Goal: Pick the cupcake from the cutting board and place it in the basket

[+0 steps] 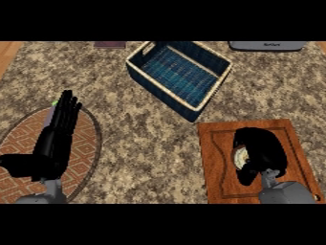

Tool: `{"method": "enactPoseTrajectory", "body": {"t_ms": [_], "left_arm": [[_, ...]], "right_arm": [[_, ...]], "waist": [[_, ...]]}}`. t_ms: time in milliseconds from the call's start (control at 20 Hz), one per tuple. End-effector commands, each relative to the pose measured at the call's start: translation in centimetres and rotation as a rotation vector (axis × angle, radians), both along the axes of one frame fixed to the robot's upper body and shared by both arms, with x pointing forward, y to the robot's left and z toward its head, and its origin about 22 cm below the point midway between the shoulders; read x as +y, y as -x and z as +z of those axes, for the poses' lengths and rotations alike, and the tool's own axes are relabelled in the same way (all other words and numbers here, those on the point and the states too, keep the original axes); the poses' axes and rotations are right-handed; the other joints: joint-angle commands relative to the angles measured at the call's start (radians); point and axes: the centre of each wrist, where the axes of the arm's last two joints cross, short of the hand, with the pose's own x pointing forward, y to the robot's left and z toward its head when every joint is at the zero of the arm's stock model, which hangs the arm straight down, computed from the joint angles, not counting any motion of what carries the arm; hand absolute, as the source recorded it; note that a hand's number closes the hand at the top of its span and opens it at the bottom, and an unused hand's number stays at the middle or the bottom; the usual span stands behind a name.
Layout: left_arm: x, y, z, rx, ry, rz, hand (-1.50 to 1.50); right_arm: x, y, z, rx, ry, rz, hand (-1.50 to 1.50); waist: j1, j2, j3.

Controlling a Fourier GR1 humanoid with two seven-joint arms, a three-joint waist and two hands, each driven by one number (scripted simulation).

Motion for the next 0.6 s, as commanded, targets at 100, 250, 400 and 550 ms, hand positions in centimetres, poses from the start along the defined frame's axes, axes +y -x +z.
{"method": "enactPoseTrajectory", "body": {"t_ms": [100,250,400,550], "left_arm": [[-1.5,-0.8,0.9,-0.028,-0.006,-0.093,0.00],[-2.5,-1.2,1.4,-0.051,-0.011,-0.141,0.00],[-3.6,-1.4,1.7,-0.061,-0.001,-0.183,0.00],[-4.2,-1.3,1.2,-0.048,0.004,-0.210,0.00]], "right_arm": [[8.4,-3.4,2.4,-0.069,-0.011,-0.185,1.50],[9.6,-5.1,3.9,-0.138,0.029,-0.269,1.50],[11.2,-6.8,5.7,-0.222,0.052,-0.352,1.50],[12.6,-8.1,8.7,-0.339,-0.022,-0.410,1.50]], "waist": [[0.124,0.030,0.003],[0.166,0.041,0.002],[0.199,0.045,0.002],[0.228,0.047,0.003]]}}
